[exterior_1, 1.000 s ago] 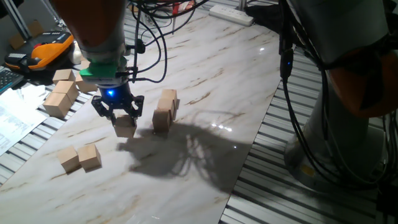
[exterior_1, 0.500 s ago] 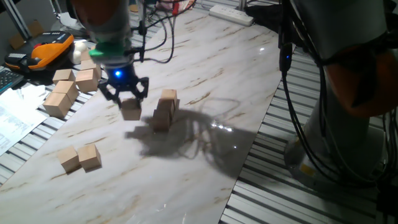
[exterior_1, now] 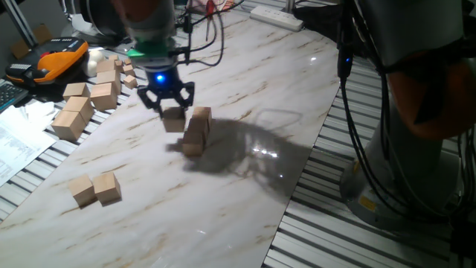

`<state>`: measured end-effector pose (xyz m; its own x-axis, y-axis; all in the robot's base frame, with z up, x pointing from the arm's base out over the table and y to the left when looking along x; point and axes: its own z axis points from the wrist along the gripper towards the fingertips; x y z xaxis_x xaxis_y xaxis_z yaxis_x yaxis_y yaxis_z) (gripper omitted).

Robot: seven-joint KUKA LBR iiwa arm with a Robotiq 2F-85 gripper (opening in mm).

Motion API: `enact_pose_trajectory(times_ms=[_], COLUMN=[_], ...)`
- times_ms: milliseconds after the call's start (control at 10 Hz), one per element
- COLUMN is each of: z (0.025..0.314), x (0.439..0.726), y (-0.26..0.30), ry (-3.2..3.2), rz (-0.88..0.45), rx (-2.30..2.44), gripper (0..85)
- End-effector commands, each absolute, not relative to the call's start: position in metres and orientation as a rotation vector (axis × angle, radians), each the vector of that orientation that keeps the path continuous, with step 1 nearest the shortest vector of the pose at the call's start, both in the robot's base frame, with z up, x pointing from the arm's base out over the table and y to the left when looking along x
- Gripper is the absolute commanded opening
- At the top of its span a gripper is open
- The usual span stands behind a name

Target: Stack the blocks into a pyramid shape

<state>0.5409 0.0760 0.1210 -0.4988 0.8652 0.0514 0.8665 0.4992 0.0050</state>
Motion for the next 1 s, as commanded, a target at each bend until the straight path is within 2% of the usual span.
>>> enact_pose_trajectory(times_ms=[0, 600, 900], z=[0.120, 0.113, 0.109], x=[0.539, 0.530, 0.526], y=[0.051, 0.036, 0.026], ry=[-2.682, -2.670, -2.688], rz=[-0.044, -0.053, -0.002], rx=[-1.557, -1.586, -1.568], gripper=[0.0, 0.0, 0.0])
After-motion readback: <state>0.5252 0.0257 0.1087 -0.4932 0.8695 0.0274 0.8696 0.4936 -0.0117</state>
